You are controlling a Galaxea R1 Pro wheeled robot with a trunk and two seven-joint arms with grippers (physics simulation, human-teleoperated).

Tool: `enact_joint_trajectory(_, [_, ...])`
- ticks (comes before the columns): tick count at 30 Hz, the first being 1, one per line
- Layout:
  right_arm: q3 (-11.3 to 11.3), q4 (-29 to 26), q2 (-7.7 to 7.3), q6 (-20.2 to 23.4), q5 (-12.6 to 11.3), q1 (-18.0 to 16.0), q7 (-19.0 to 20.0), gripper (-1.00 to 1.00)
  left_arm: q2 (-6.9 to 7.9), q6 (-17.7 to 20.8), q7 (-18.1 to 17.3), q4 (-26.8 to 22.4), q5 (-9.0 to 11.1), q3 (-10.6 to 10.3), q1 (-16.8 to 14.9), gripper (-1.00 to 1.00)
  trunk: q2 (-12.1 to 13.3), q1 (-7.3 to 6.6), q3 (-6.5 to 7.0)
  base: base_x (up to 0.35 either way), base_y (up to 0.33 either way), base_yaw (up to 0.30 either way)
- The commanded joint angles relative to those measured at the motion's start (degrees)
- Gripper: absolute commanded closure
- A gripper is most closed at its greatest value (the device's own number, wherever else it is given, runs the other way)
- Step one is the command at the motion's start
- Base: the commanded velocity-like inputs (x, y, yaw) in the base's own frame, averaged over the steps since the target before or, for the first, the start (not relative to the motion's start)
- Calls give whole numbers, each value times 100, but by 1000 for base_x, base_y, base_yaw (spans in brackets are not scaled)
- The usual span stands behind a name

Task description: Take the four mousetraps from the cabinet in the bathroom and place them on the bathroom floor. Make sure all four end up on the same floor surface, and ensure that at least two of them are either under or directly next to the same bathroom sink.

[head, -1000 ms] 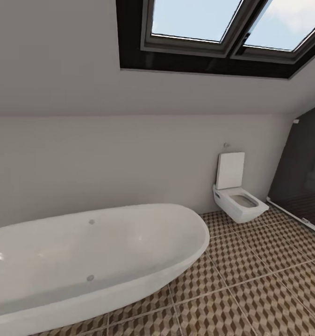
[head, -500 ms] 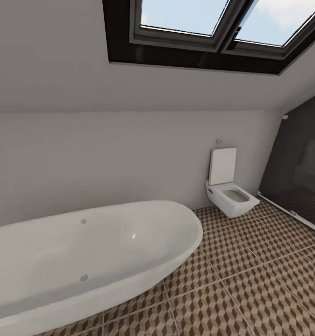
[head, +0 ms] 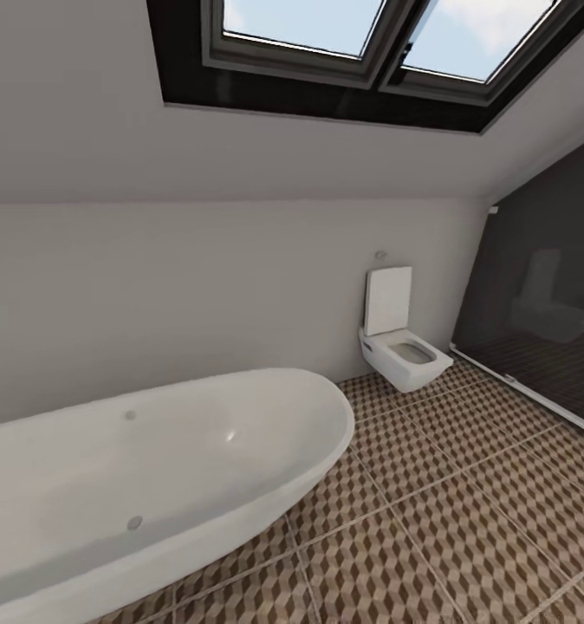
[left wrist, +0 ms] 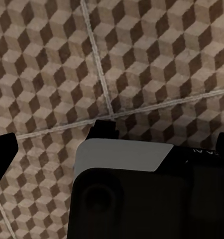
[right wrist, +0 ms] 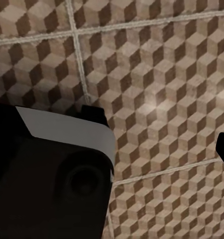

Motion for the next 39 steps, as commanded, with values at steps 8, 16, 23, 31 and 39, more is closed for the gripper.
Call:
enact_joint_trajectory(8, [49, 10, 1, 14, -37, -8, 200, -100, 5, 4, 38, -23, -4, -15, -7, -100, -4, 0, -64, 0, 0, -192])
enact_joint_trajectory(16, [49, 10, -5, 14, -37, -7, 232, -100, 6, 4, 38, -23, -5, -15, -7, -100, -4, 0, -121, 0, 0, -193])
enact_joint_trajectory(23, [49, 10, -8, 14, -37, -7, 236, -100, 8, 4, 38, -23, -5, -15, -7, -100, -4, 0, -171, 0, 0, -193])
enact_joint_trajectory(31, [49, 10, -6, 14, -37, -9, 237, -100, 8, 4, 38, -23, -5, -15, -7, -100, -4, 0, -229, 0, 0, -193])
enact_joint_trajectory(39, [47, 10, -3, 14, -37, -9, 237, -100, 6, 4, 38, -30, -5, -15, -6, -100, -4, 0, -286, 0, 0, -193])
